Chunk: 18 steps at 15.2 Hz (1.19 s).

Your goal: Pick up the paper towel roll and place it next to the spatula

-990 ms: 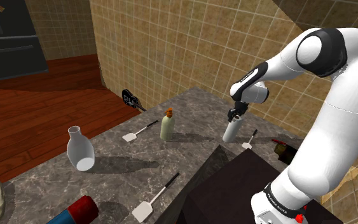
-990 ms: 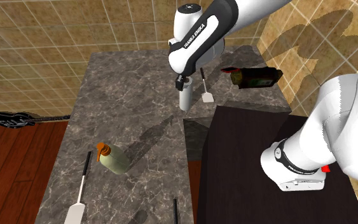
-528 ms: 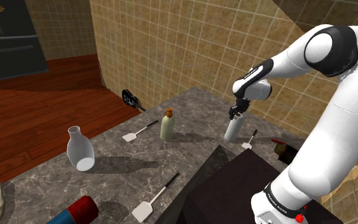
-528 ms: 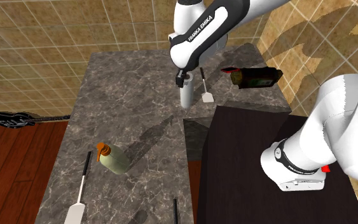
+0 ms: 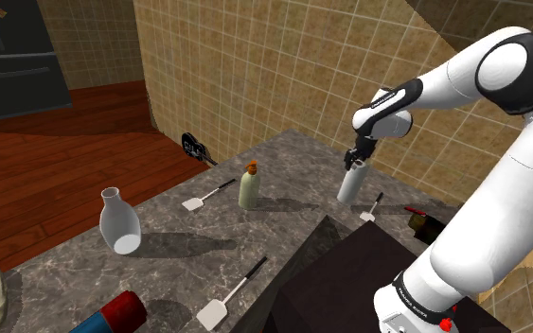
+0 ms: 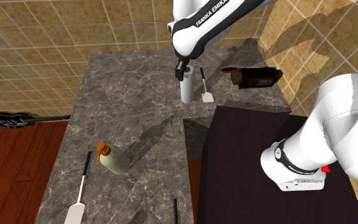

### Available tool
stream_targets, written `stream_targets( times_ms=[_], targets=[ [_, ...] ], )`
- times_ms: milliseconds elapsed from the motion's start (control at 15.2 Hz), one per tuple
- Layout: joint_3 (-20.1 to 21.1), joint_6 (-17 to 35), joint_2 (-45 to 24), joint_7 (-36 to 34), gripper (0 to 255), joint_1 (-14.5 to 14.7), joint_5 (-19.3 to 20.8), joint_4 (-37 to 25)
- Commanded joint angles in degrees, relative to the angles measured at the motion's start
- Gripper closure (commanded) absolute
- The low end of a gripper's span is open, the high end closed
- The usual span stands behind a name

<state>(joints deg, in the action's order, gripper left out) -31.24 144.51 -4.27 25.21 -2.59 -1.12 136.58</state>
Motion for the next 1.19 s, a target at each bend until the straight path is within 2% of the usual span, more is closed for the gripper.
stream_targets(
  times_ms=[0, 1122],
  targets=[
    [-0.2, -1.5, 1.6, -0.9, 255, 0.1, 1.4, -0.1],
    [0.4, -15.2, 11.2, -5.3, 255, 0.1, 7.8, -5.4]
  ],
)
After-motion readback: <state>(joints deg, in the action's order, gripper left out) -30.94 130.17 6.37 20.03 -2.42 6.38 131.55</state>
